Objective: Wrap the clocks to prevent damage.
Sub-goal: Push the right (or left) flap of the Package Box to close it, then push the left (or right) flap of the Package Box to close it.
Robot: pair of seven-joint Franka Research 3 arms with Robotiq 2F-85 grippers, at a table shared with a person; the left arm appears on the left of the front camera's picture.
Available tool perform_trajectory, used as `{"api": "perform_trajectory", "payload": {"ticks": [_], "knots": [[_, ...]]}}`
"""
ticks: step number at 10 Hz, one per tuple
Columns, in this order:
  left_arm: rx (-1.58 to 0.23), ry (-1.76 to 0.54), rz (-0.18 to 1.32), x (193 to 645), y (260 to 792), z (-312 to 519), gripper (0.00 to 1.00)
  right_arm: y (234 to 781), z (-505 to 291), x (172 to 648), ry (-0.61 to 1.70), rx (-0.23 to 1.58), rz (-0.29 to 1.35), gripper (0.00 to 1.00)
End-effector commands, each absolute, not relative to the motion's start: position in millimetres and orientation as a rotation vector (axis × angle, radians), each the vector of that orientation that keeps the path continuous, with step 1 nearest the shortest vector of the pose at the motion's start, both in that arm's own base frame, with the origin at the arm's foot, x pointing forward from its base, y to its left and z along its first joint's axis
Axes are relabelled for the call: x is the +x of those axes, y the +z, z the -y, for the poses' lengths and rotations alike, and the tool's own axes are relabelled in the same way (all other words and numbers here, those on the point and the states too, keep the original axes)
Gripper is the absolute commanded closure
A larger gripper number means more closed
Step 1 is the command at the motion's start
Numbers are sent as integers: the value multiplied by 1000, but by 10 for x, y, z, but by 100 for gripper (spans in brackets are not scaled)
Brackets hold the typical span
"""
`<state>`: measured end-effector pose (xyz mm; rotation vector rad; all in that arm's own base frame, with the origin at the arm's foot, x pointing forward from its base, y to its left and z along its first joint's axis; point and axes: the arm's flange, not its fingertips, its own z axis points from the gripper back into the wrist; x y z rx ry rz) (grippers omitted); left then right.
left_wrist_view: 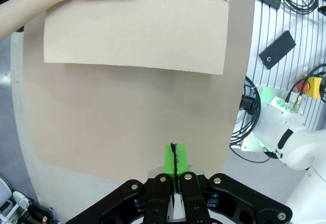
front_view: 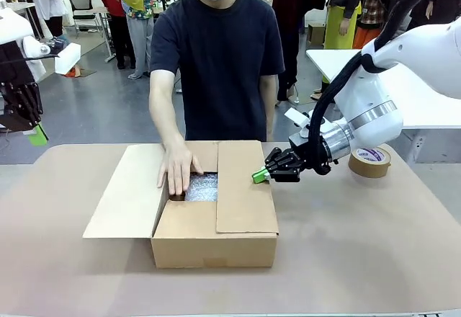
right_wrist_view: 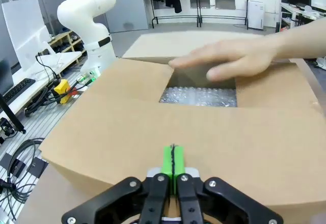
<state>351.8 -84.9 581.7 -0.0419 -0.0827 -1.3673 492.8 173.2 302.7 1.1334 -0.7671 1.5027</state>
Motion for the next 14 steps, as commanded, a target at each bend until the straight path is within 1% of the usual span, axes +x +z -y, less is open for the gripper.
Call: {"api": "perform_trajectory", "payload": {"ticks": [1,2,3,14], "knots": [[-45,-1368,85,3504,5816,829,100,2856,-1658,4951,1517,1018,797,99],[-45,-1368,85,3504,5816,829,100,2928,-1631,4864,1564,1075,755,99],[-45,-1368,85,3504,5816,829,100,3038,-1723,4936,1509,1122,774,99],[-42,-1367,83,3518,5817,849,100,3038,-1723,4936,1509,1122,774,99]]}}
